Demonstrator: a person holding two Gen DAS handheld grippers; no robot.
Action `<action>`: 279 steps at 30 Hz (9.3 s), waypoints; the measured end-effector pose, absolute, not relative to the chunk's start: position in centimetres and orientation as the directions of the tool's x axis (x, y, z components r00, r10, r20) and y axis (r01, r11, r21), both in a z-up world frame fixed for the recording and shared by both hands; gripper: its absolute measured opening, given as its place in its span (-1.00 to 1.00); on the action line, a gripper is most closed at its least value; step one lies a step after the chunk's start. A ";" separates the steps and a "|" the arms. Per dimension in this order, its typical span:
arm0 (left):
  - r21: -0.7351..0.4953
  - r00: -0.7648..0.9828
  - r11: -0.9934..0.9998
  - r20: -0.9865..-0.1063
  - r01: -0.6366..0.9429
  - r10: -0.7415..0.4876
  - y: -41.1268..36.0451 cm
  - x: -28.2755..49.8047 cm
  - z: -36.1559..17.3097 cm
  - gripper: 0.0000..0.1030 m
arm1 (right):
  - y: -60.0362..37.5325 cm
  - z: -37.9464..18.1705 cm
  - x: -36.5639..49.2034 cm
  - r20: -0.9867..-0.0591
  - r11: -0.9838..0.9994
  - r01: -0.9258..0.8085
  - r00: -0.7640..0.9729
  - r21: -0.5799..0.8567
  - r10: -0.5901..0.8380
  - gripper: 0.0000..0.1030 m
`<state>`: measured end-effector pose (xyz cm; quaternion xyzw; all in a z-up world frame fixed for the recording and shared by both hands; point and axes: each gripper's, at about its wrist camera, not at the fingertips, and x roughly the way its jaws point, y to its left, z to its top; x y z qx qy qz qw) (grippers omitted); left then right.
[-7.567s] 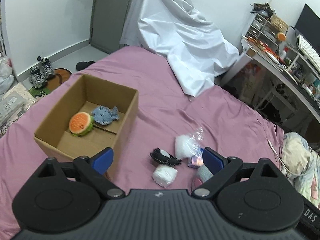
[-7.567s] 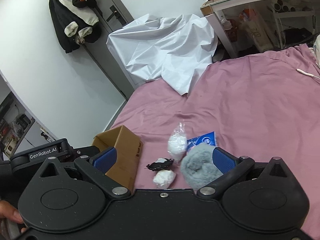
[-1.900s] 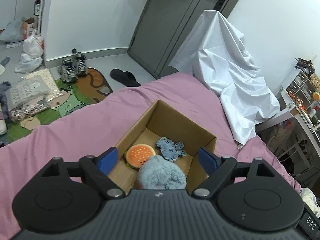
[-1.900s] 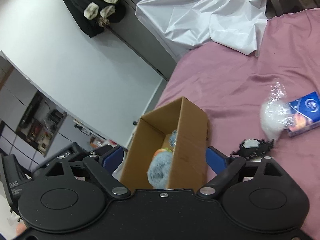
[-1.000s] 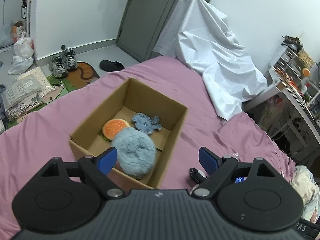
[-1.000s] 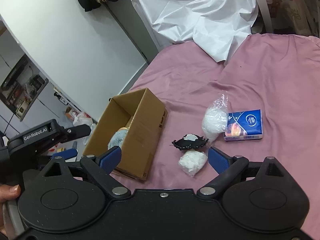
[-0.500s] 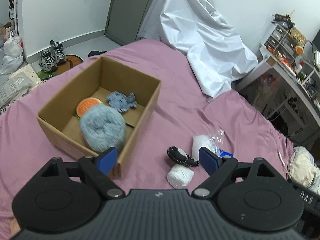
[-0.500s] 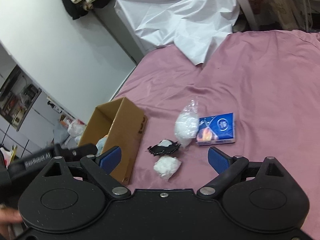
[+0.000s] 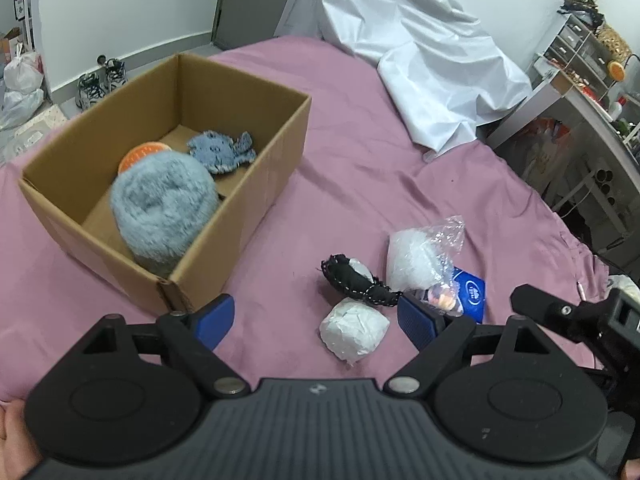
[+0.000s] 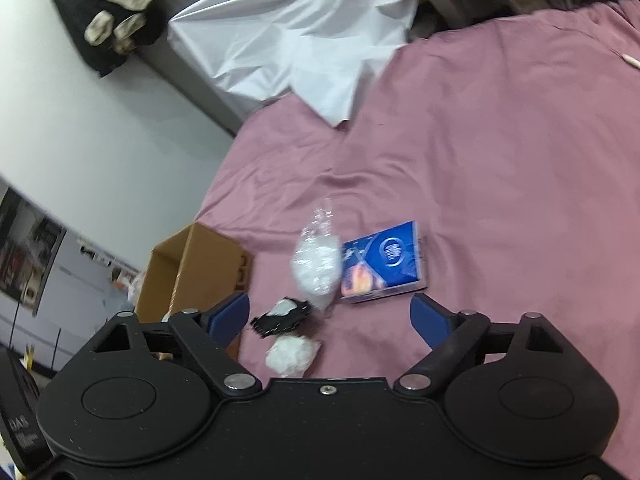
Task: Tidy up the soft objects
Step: 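Move both tools back toward the remaining white bundle and black plush, then close the left tool on the white paper bundle while the right tool grips the blue tissue pack, then carry the white bundle and tissue pack in both tools over the box, then open both tools to drop the bundle and tissue pack into the box, then move the left tool to the black plush while the right tool reaches the fluff bag, then close the left tool on the black plush while the right tool grips the clear fluff bag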
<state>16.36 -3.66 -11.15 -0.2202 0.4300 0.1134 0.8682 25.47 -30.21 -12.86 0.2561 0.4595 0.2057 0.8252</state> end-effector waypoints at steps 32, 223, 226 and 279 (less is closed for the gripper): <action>-0.247 0.560 0.900 -0.828 -0.359 -0.004 -6.5 20.7 -17.4 0.32 | -31.6 -19.1 28.9 -0.664 0.719 0.109 0.496 0.687 0.559 0.32; -0.154 0.640 0.921 -0.759 -0.359 0.123 -5.4 20.4 -9.0 0.67 | -31.0 -12.0 29.1 -0.621 0.758 -0.080 0.522 0.647 0.585 0.99; -0.162 0.626 0.918 -0.772 -0.362 0.111 -5.7 20.8 -9.8 0.64 | -31.3 -12.4 29.5 -0.628 0.759 -0.062 0.521 0.648 0.578 0.99; -0.263 0.573 0.877 -0.819 -0.401 0.017 -5.7 21.6 -16.0 -0.51 | -25.7 -16.8 31.0 -0.726 0.848 -0.180 0.446 0.499 0.523 -0.29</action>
